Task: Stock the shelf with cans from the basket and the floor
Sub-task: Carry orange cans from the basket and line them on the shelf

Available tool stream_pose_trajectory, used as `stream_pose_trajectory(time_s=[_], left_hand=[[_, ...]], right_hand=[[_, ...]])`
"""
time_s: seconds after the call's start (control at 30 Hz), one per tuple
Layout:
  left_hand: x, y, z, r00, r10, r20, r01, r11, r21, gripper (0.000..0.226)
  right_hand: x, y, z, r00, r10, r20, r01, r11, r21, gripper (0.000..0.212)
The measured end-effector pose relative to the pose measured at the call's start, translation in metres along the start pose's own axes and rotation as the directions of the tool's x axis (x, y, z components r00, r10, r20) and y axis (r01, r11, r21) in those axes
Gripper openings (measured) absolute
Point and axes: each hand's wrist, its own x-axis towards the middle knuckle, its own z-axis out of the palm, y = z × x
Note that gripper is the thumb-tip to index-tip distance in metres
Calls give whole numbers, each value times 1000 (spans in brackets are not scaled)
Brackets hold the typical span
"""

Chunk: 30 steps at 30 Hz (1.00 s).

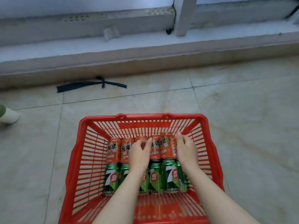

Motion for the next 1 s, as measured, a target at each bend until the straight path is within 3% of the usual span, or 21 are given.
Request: stream_pose_trajectory(time_s=[0.13,0.23,0.37,0.53,0.6,0.7,0.87,1.0], left_hand=[[47,-28,28,995,-68,-68,69,997,17,85],[73,-51,47,991,-96,-97,100,994,36,77],[85,-65,56,983,-67,-169,104,970,219,70],[86,-57,52,993,-89,-78,108,955,278,70],[86,-56,52,994,-108,-18,109,967,231,51],[88,-61,58,989,-118,87,110,989,100,49],[86,-70,57,958,-163,237,211,958,-196,54],[88,-73,48,923,-181,340,268,935,-231,63]], right_hand=[[33,38,39,999,7,46,-1,991,-132,54],[50,59,61,1000,-12,24,16,989,-144,59],[55,69,74,999,-8,-42,0,979,-204,72],[59,72,77,999,8,-37,-18,960,-280,89],[63,72,73,999,40,-12,-41,981,-188,80],[63,72,60,997,66,34,-67,997,26,58],[62,79,53,991,88,101,-106,977,183,77],[64,80,50,986,90,137,-123,961,248,58]])
